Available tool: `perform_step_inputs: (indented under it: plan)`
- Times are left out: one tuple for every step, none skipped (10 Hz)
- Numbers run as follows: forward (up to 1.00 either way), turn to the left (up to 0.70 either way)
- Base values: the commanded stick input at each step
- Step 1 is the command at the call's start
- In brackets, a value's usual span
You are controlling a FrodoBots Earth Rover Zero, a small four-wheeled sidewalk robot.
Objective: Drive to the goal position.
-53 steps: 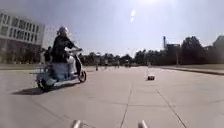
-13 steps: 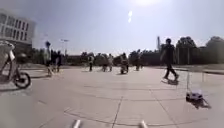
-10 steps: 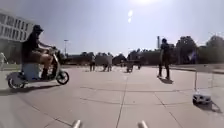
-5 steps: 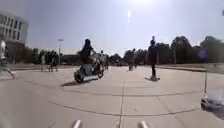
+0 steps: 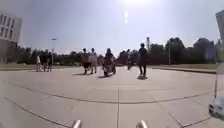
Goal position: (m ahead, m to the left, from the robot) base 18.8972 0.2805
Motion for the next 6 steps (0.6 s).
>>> perform_step_inputs:
  plan:
    - [0.7,0.0]
    - [0.7,0.0]
    - [0.7,0.0]
    - [0.7,0.0]
    - [0.7,0.0]
    - [0.7,0.0]
